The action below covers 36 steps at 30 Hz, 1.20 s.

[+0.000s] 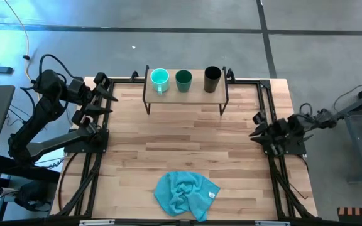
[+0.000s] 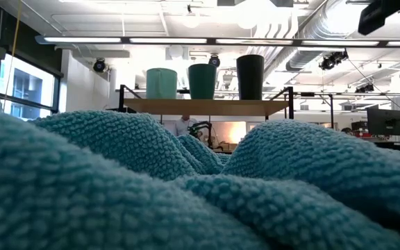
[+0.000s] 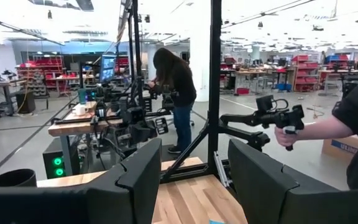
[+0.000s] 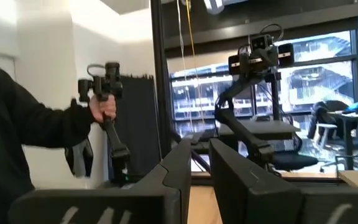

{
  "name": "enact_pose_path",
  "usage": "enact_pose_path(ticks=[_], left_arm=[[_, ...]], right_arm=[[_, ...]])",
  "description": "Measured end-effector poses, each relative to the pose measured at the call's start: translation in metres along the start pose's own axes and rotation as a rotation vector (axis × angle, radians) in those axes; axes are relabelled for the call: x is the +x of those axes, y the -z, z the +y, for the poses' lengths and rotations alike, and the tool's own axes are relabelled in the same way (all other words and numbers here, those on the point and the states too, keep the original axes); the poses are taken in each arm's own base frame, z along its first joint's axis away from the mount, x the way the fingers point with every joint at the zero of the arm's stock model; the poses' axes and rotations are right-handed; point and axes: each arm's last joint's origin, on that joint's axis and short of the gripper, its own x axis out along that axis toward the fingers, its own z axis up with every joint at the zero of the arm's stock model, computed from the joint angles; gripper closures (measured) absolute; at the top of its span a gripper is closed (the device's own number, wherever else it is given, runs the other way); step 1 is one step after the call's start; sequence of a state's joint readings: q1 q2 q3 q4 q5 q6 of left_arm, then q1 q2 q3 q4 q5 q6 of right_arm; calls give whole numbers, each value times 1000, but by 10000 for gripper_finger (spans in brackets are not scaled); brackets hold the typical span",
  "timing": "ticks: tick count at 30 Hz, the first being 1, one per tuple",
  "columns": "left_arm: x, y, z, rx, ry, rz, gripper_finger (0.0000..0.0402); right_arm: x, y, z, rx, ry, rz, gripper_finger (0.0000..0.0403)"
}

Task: Stack small to large cups/mugs on shelf
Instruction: Return to Home Position

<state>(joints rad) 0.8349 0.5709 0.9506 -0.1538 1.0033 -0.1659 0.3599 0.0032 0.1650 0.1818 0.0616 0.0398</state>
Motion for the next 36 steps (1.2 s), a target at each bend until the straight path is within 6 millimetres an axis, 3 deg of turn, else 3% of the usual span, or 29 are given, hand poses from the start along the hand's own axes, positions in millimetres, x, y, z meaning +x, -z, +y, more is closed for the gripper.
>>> enact_pose_path(ticks=[5,13,26,36], left_arm=[[0,0,0,-4,8,1,227],[0,0,0,-9,10,4,227],[0,1,0,-27,10,5,227],[-5,1,-8,-22,9,7,227]], right_arm=[[0,16,-1,6,-4,-53,353],[0,16,-8,-50,31,-87,353],[-2,22,-19,9,-55,-1,353],[-2,34,-25,24,94,108,353]])
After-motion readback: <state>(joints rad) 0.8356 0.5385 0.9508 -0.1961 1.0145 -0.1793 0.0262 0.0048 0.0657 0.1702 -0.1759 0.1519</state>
